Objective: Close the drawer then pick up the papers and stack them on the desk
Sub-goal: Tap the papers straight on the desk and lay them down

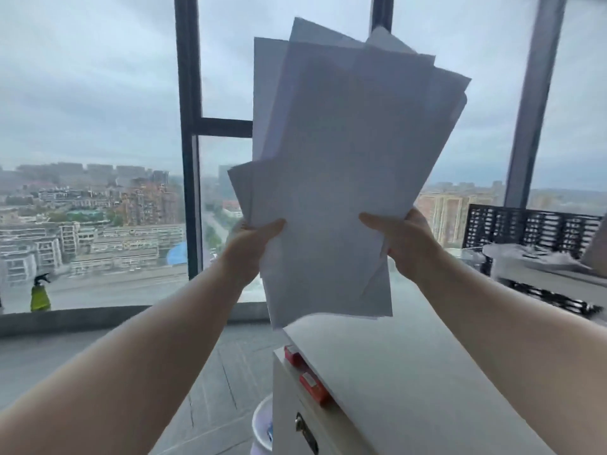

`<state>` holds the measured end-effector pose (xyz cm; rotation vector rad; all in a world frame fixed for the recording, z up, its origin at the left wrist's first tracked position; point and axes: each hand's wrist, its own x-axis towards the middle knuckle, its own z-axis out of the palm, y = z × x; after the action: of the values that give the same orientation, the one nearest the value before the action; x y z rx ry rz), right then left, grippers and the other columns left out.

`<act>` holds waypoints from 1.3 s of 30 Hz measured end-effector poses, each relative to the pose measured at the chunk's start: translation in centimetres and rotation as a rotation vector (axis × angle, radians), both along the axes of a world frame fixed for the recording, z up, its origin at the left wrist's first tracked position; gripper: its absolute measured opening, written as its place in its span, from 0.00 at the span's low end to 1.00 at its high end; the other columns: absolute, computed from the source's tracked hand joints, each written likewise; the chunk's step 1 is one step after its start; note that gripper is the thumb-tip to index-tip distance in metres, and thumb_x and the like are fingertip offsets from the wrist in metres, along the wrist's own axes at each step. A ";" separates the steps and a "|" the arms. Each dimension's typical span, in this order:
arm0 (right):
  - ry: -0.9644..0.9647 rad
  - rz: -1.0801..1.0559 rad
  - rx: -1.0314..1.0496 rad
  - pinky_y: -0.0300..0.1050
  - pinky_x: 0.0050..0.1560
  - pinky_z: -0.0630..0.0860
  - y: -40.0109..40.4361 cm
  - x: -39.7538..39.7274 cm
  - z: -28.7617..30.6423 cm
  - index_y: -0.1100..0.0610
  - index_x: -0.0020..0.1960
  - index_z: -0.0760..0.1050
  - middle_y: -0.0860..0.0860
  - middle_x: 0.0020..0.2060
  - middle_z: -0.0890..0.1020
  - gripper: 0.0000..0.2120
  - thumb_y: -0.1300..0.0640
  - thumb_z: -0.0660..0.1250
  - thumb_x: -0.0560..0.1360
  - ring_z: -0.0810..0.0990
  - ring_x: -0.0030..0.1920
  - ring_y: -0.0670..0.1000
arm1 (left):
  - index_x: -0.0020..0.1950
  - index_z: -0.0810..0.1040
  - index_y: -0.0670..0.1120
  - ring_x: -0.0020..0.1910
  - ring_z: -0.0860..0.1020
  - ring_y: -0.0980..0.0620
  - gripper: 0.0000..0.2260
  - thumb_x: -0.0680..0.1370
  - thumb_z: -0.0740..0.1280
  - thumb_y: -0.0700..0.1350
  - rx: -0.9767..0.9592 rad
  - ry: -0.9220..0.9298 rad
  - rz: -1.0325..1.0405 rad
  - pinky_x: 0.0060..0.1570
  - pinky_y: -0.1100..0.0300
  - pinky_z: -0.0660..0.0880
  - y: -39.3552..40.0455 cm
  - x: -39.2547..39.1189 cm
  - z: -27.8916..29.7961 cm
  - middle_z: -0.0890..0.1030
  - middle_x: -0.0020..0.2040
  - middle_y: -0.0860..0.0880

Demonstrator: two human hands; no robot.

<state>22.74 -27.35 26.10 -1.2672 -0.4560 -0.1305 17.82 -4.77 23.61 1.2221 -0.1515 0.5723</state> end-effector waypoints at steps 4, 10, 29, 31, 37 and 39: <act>-0.031 -0.122 -0.036 0.56 0.58 0.79 -7.4 0.8 0.9 0.63 0.61 0.78 0.59 0.55 0.84 0.22 0.72 0.73 0.68 0.83 0.53 0.60 | 0.42 0.83 0.43 0.33 0.84 0.50 0.07 0.72 0.69 0.32 0.002 0.000 -0.039 0.47 0.49 0.80 -7.1 3.0 0.0 0.86 0.34 0.51; -0.028 -0.300 -0.134 0.55 0.57 0.80 -16.6 1.2 -1.0 0.61 0.59 0.78 0.58 0.53 0.84 0.25 0.70 0.76 0.64 0.84 0.52 0.57 | 0.44 0.84 0.44 0.38 0.83 0.45 0.07 0.68 0.73 0.36 0.011 0.069 -0.175 0.53 0.44 0.79 -16.1 5.0 -2.9 0.86 0.38 0.48; 0.079 -0.335 -0.304 0.62 0.55 0.80 -21.9 0.0 -6.0 0.56 0.58 0.66 0.64 0.57 0.80 0.29 0.70 0.77 0.65 0.83 0.52 0.62 | 0.50 0.83 0.38 0.49 0.82 0.41 0.19 0.61 0.77 0.40 0.093 0.167 -0.269 0.56 0.44 0.78 -20.6 4.9 -5.6 0.84 0.52 0.37; 0.084 -0.350 -0.271 0.63 0.58 0.79 -21.7 0.1 -6.5 0.53 0.55 0.67 0.62 0.58 0.80 0.28 0.69 0.78 0.64 0.82 0.55 0.62 | 0.51 0.83 0.37 0.48 0.83 0.42 0.19 0.62 0.77 0.41 0.095 0.177 -0.267 0.56 0.45 0.79 -20.9 4.8 -5.5 0.84 0.51 0.38; 0.032 -0.371 -0.193 0.57 0.58 0.80 -22.1 0.0 -6.7 0.51 0.63 0.65 0.53 0.59 0.80 0.36 0.60 0.82 0.62 0.81 0.58 0.55 | 0.52 0.83 0.42 0.42 0.84 0.46 0.16 0.66 0.76 0.43 0.153 0.079 -0.245 0.44 0.53 0.82 -21.4 5.0 -4.7 0.86 0.45 0.45; 0.017 -0.426 -0.164 0.57 0.61 0.78 -22.4 0.0 -6.6 0.50 0.71 0.61 0.51 0.62 0.78 0.46 0.54 0.83 0.60 0.80 0.61 0.54 | 0.55 0.82 0.43 0.42 0.84 0.46 0.18 0.67 0.75 0.45 0.187 0.018 -0.208 0.44 0.50 0.82 -21.7 5.0 -4.3 0.85 0.47 0.43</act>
<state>22.74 -49.72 19.48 -1.5132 -0.1779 -0.4488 22.84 -26.46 19.35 1.3726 -0.3183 0.3716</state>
